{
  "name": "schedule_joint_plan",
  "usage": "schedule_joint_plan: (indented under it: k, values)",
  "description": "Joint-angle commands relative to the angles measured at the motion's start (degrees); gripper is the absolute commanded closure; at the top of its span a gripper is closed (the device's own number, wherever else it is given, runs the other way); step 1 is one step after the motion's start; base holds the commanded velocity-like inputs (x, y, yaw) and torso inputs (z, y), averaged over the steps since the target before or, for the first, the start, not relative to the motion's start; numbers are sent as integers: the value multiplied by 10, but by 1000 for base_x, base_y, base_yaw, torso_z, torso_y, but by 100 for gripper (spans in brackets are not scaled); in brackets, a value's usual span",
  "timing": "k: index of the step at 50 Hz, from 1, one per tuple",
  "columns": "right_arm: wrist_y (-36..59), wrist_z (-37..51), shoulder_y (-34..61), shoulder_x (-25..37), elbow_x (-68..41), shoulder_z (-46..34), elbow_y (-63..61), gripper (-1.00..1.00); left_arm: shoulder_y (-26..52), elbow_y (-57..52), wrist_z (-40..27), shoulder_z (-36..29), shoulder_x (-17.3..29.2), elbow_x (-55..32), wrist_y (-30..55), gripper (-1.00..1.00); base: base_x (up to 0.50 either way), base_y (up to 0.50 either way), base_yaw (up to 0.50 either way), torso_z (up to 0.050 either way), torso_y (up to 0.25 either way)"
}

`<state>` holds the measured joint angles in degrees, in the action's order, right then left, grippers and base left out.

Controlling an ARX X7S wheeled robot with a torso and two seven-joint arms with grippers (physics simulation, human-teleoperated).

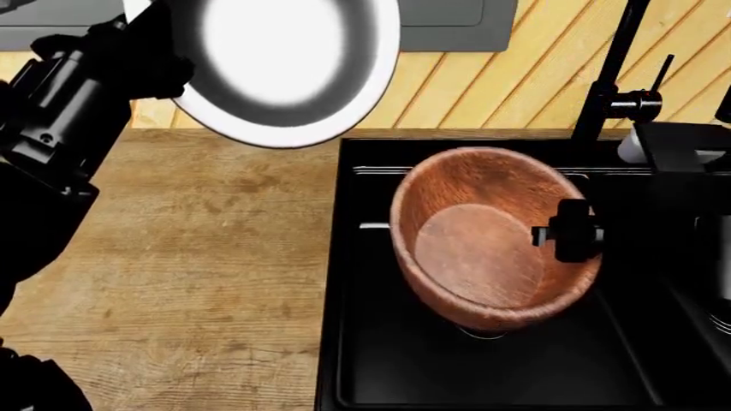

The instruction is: Stack the bowls in the sink.

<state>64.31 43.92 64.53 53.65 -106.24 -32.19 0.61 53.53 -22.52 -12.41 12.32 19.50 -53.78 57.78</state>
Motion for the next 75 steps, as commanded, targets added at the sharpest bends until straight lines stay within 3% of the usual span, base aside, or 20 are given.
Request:
schedule_joint_plan:
  k: [1, 13, 21, 75]
  values:
    - [71, -6, 72, -46, 12, -55, 113, 100, 12, 0, -2, -5, 1, -4, -2, 100, 0, 0, 0, 0, 0]
    - [81, -42, 78, -64, 69, -88, 153, 100, 8, -3, -5, -6, 4, -8, -2, 100, 0, 0, 0, 0, 1]
    - [71, -115, 80, -107, 168, -144, 194, 100, 3, -10, -10, 3, 10, -17, 1, 100, 0, 0, 0, 0, 1]
    - [-1, -223, 64, -163, 287, -215, 291, 100, -5, -17, -21, 0, 25, -30, -3, 100, 0, 0, 0, 0, 1]
